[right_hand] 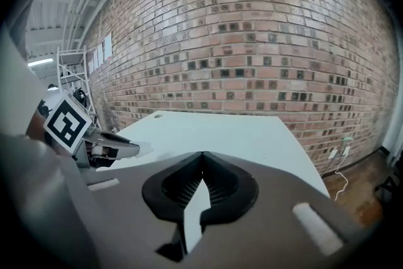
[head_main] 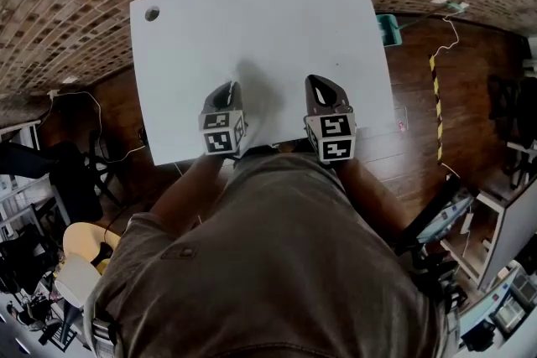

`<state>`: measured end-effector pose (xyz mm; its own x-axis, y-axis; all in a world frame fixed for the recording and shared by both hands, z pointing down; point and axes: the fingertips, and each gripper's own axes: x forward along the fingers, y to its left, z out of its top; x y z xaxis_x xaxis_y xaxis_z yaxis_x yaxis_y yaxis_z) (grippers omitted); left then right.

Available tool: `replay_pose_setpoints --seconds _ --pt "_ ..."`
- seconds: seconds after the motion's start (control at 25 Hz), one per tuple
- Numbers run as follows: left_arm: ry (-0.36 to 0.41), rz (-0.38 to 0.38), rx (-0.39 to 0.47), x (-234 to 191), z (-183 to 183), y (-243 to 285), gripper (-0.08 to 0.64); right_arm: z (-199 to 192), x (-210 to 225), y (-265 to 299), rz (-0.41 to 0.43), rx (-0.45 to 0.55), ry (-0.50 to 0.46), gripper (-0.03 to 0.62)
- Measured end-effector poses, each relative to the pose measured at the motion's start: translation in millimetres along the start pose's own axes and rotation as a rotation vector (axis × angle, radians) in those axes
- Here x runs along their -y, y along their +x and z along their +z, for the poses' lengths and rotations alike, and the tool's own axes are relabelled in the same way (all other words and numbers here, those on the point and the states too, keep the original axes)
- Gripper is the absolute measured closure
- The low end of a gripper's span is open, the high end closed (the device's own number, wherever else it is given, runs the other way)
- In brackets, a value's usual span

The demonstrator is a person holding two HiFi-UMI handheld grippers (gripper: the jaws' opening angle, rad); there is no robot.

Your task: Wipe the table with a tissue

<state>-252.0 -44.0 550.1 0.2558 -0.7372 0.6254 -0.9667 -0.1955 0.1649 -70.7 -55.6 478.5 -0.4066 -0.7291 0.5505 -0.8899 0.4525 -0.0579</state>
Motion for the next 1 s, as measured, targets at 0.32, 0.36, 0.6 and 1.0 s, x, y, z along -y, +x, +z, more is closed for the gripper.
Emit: replay_pose_setpoints --seconds 0.32,0.36,0.6,1.0 --pt "0.011 -0.056 0.04 22 14 -6 0.545 -6 22 -28 -0.091 0.009 0.007 0.578" --pt "0.011 -0.057 0.044 26 16 -6 0.545 -6 26 -30 -0.096 0.011 0.006 0.578" --pt "0.006 -0.037 0.065 50 26 1 0.545 -4 56 -35 -0.083 0.032 0.0 0.578" --pt "-0.034 0.056 0.06 115 32 24 0.545 -13 127 -43 0.006 0.029 -0.015 0.578"
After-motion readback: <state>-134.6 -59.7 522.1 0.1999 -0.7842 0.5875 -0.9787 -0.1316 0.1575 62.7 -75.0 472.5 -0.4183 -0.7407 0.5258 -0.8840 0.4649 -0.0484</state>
